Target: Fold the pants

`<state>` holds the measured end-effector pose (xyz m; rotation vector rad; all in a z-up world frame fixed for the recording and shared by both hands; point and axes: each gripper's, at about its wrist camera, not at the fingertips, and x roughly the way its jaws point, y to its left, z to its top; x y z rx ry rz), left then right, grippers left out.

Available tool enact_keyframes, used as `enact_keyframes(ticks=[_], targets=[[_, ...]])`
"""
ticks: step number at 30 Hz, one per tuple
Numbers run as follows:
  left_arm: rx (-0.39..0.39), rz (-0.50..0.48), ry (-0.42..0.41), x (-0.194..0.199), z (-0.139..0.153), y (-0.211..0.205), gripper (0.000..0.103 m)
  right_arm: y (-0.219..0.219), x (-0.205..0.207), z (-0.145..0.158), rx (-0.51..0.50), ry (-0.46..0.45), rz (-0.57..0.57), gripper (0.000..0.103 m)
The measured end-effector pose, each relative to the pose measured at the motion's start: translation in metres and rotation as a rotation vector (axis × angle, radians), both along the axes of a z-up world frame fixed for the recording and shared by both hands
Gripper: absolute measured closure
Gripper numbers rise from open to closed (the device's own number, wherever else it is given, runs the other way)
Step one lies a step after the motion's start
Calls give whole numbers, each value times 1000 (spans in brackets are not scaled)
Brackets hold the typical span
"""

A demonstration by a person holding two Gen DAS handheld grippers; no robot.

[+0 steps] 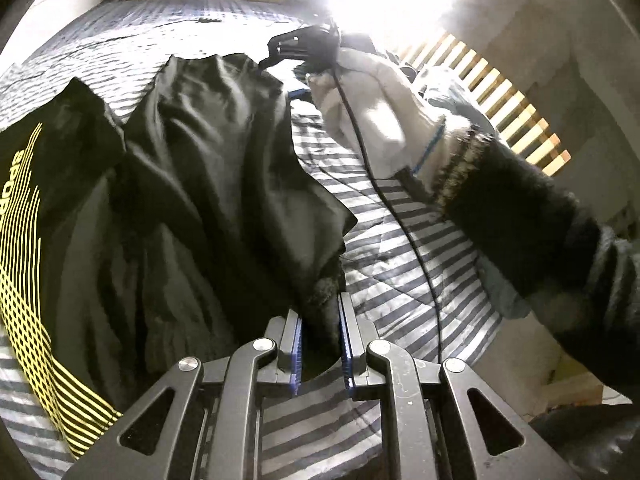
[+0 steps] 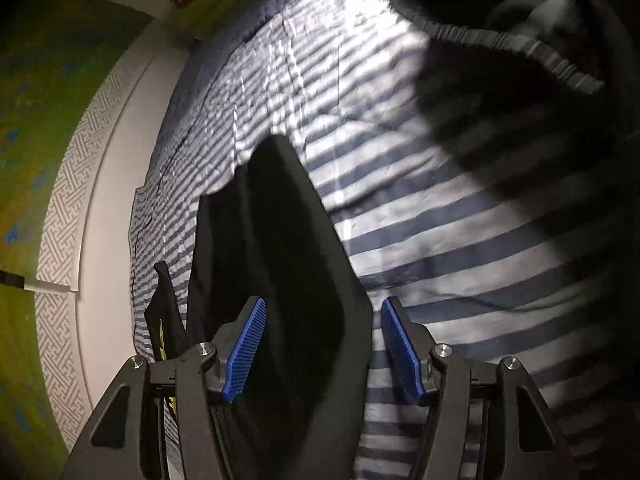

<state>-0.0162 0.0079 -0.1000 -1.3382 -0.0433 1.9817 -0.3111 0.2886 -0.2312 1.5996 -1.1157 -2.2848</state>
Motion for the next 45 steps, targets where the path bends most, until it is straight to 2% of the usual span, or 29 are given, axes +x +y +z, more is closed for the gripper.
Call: enact_keyframes(ticks=[1, 2, 3, 4, 5, 9, 11, 14, 18, 22, 26, 31, 34, 37, 42, 44, 45], targets=[[1, 0, -15, 1, -3, -1, 87, -4, -5, 0, -11, 13, -2, 51], [-1, -1, -29, 2, -7, 3, 88, -7, -10, -1, -32, 22, -13, 60], [-2, -9, -46, 3, -11, 6, 88, -8, -12, -1, -49, 23, -23, 87], [-7, -19, -50, 4, -12, 11, 88, -10, -14, -1, -84, 23, -31, 99], [-12, -28, -46, 5, -12, 14, 88, -12, -15, 1, -96, 35, -40, 98], [4, -54, -19, 9, -3, 20, 88, -19, -12, 39, 28, 136, -31, 99], [27, -36, -18, 7, 3, 11, 88, -22, -11, 60, 67, 178, -18, 99], [51, 27, -32, 2, 8, -15, 88, -44, -19, 93, 180, 234, 41, 99], [50, 138, -42, 0, 11, -63, 89, -108, -33, 127, 253, 308, 176, 99], [29, 223, -54, 6, 8, -105, 89, -205, -51, 142, 301, 351, 337, 99], [8, 281, -103, 7, -8, -131, 89, -313, -55, 137, 363, 386, 526, 99], [44, 364, -165, 3, -20, -160, 89, -410, -45, 101, 442, 371, 694, 99], [63, 401, -191, 4, -24, -167, 89, -444, -45, 73, 459, 328, 734, 99], [82, 436, -196, 7, -22, -179, 89, -459, -48, 59, 462, 308, 747, 99], [85, 449, -208, 13, -20, -185, 89, -466, -59, 49, 448, 286, 737, 99], [79, 430, -254, 15, -27, -182, 85, -469, -64, 44, 414, 250, 745, 98], [57, 431, -278, 16, -31, -180, 75, -474, -66, 42, 399, 225, 773, 95]])
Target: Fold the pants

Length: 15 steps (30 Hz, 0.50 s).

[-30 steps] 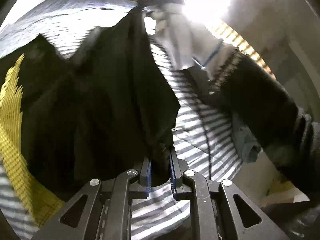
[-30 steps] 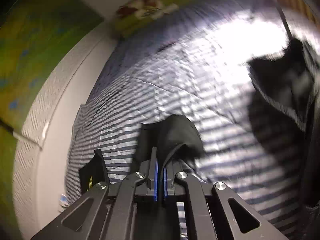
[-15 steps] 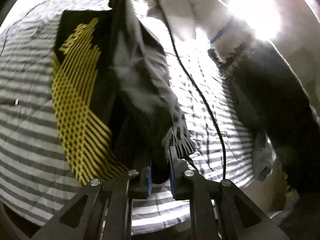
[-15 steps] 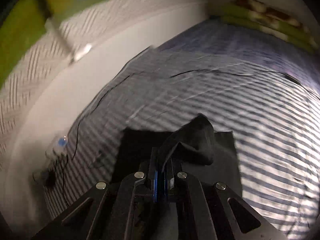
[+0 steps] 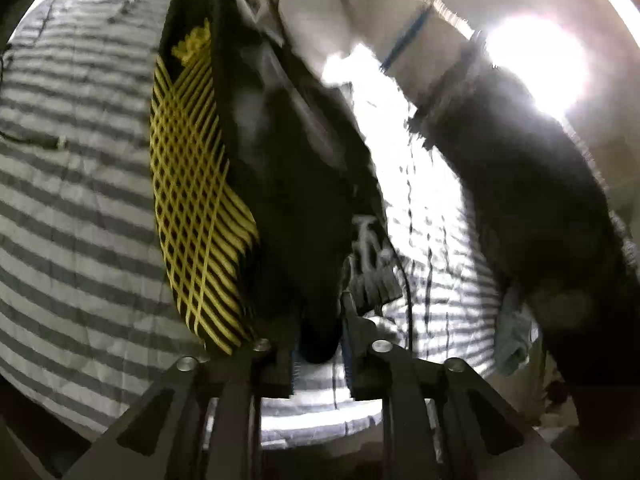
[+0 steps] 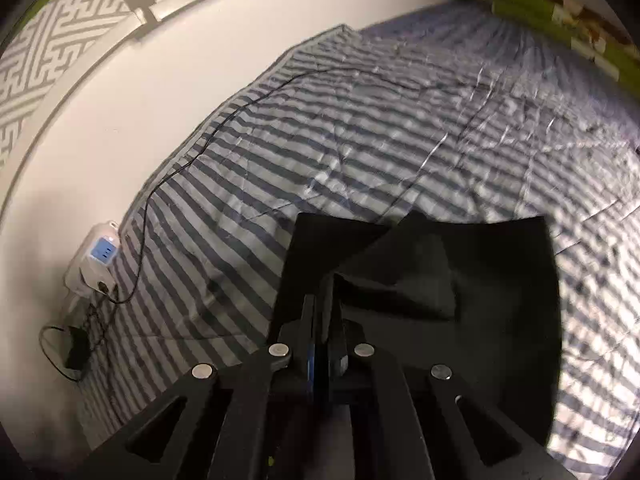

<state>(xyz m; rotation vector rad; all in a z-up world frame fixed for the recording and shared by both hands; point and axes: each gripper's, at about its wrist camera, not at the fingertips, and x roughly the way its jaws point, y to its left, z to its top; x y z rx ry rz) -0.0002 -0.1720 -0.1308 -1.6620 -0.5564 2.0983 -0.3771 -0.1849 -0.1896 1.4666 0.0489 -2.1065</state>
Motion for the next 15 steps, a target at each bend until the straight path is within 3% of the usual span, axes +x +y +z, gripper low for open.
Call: enact_keyframes(ticks=[1, 3, 6, 7, 11, 15], targets=[[-16, 1, -19, 2, -2, 1, 59, -6, 0, -2, 5, -34, 28, 91], [-33, 16, -22, 5, -1, -2, 48, -10, 7, 4, -35, -67, 75, 85], [-60, 75, 7, 13, 11, -14, 44, 1, 19, 31, -128, -55, 127, 61], [-63, 89, 18, 14, 15, -17, 42, 14, 26, 46, -158, -33, 127, 59], [-118, 95, 55, 6, 23, -26, 41, 71, 63, 72, -175, 25, 132, 58], [-151, 75, 91, 5, 31, -28, 41, 148, 133, 64, -121, 52, 132, 58]])
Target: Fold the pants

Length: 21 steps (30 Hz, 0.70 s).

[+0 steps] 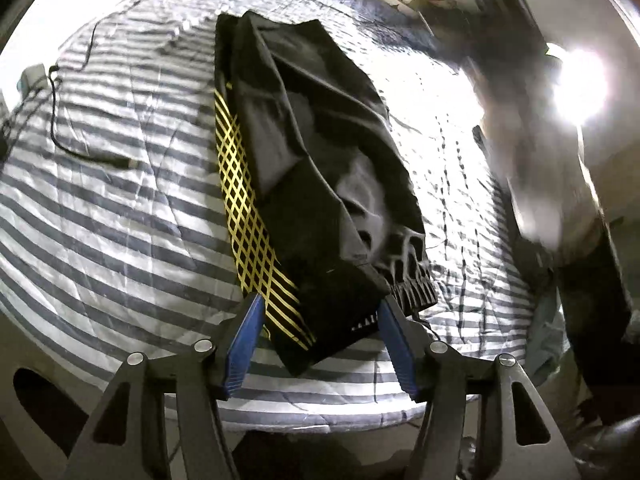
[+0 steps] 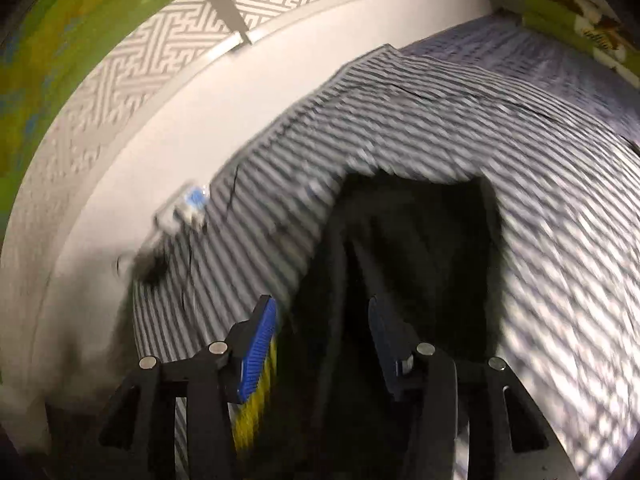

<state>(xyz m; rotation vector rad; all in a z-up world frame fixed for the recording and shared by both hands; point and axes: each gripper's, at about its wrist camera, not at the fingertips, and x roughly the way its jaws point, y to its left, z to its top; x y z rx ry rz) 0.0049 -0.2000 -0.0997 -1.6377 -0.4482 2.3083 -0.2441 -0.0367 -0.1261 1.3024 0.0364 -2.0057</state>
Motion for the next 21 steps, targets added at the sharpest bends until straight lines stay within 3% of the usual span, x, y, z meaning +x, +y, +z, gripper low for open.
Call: enact_keyframes(ticks=[4, 8, 10, 15, 19, 21], targets=[[-36, 2, 16, 0, 0, -5, 41, 47, 57, -32, 45, -59, -25, 58], [-43, -12, 37, -6, 7, 8, 39, 62, 96, -63, 101, -101, -56, 59], [-75, -45, 56, -11, 8, 21, 29, 68, 112, -68, 92, -120, -65, 58], [-169, -45, 36, -34, -8, 35, 30, 76, 155, -64, 106, -105, -59, 57], [-150, -18, -10, -45, -24, 27, 61, 64, 192, -64, 176, -24, 22, 51], [-133, 0, -27, -46, -28, 19, 70, 56, 207, -65, 222, 29, 58, 51]])
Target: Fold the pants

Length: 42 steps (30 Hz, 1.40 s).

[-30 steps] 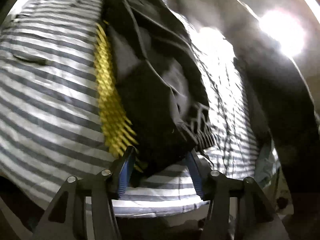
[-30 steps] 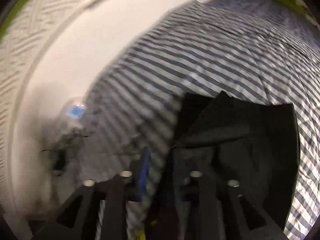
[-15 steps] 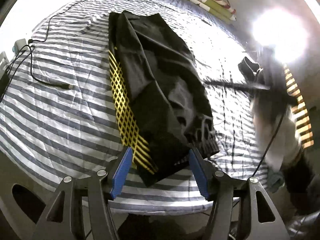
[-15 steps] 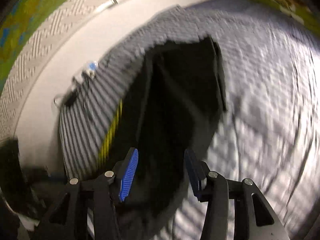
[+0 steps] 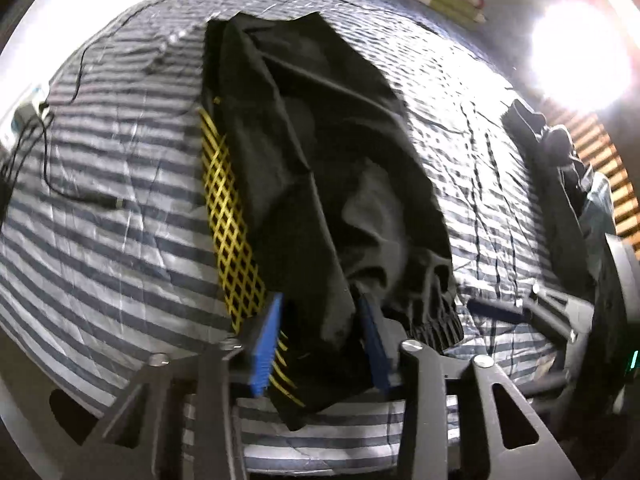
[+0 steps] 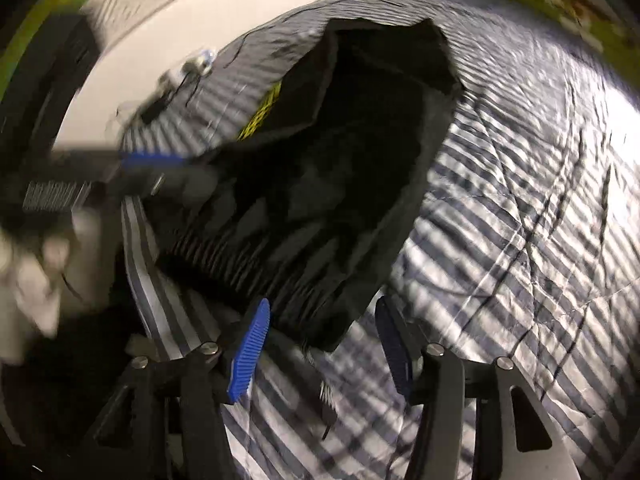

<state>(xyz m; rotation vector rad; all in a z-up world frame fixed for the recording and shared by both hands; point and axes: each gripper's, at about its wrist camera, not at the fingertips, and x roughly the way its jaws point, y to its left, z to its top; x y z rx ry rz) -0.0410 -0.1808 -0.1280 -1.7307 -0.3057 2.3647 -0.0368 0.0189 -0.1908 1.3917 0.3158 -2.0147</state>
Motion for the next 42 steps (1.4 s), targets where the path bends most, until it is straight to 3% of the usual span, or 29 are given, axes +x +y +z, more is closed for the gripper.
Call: enact_keyframes(ticks=[1, 7, 8, 10, 12, 13, 15, 18, 20, 23, 24, 25, 28, 33, 37, 42], targets=[[-5, 6, -3, 0, -2, -3, 78, -4, 5, -1, 11, 14, 16, 51], [14, 52, -6, 5, -4, -19, 91, -33, 15, -13, 152, 163, 53, 54], [19, 55, -8, 8, -3, -21, 92, -32, 14, -13, 145, 156, 47, 60], [44, 64, -7, 12, -1, -24, 94, -25, 11, -11, 133, 143, 28, 90], [102, 75, -6, 17, 0, -28, 95, -14, 11, -3, 130, 169, 4, 97], [166, 87, -10, 20, -1, -31, 95, -8, 10, 1, 125, 176, -11, 98], [199, 96, -29, 25, -7, -34, 95, 9, 11, 9, 105, 193, -56, 98], [64, 66, -92, 29, -33, -28, 95, 19, 16, -2, 122, 140, -26, 95], [45, 75, -125, 30, -43, -33, 95, 16, 24, -14, 191, 106, 48, 91], [47, 79, -129, 32, -40, -46, 74, 24, 25, -6, 134, 35, 75, 76], [37, 83, -119, 32, -35, -50, 59, 29, 22, 3, 97, 20, 73, 70], [18, 86, -100, 32, -29, -55, 50, 35, 15, 15, 54, 16, 59, 68], [-20, 97, -30, 14, -5, -69, 50, 47, -18, 50, -72, 36, -4, 68], [-9, 100, 56, -44, 23, -72, 50, 40, -99, 87, -122, 174, -136, 68], [-8, 70, 111, -106, 28, -57, 45, 13, -184, 83, -145, 157, -191, 68], [14, 76, 122, -155, 11, -53, 44, -19, -273, 59, -127, 127, -261, 68]])
